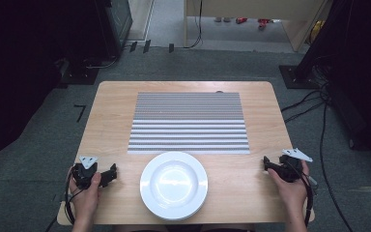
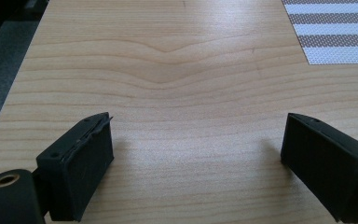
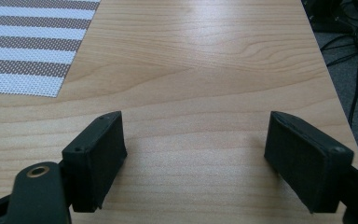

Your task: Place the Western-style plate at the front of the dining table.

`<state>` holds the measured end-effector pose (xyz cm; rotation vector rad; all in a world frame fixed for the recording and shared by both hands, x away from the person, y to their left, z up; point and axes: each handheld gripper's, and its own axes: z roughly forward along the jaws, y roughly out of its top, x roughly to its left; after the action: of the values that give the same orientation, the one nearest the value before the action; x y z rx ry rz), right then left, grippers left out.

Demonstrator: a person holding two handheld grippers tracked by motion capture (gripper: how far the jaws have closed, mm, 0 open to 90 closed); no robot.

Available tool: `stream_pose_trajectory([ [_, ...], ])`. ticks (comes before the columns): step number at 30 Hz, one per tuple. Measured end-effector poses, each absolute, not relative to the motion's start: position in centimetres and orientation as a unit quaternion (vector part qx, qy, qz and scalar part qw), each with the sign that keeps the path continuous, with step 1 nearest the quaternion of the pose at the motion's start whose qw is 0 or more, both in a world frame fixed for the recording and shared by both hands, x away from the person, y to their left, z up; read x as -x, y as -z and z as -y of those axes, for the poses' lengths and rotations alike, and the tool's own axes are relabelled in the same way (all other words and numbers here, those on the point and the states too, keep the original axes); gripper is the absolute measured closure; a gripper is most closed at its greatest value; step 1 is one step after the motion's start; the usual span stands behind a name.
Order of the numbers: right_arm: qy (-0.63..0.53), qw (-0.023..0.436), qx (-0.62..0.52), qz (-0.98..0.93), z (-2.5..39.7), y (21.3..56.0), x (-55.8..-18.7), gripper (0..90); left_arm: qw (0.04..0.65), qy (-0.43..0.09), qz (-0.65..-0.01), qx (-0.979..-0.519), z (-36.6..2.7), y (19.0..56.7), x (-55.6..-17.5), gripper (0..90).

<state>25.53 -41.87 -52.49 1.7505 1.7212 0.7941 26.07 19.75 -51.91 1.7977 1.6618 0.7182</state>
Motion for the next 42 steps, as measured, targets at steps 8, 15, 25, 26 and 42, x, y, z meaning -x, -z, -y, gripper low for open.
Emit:
stream_pose_trajectory([
  [8,-0.288,0.282,-0.665,-0.629,41.5,52.5,-25.4,16.2,0.291,-0.27,-0.625,-0.673,-19.7,51.9,-26.1,9.1],
  [15,-0.27,0.268,-0.676,-0.631,42.3,52.5,-25.4,2.2,0.286,-0.269,-0.631,-0.669,-19.7,51.8,-26.3,8.7],
  [25,-0.283,0.252,-0.701,-0.604,43.4,51.5,-24.7,0.0,0.306,-0.237,-0.649,-0.655,-20.4,51.3,-26.4,8.8],
  [26,-0.283,0.252,-0.701,-0.604,43.4,51.5,-24.7,0.0,0.306,-0.237,-0.649,-0.655,-20.4,51.3,-26.4,8.8],
  [42,-0.339,0.226,-0.697,-0.59,41.3,49.6,-23.8,0.3,0.345,-0.22,-0.628,-0.662,-18.7,49.4,-25.4,8.8],
])
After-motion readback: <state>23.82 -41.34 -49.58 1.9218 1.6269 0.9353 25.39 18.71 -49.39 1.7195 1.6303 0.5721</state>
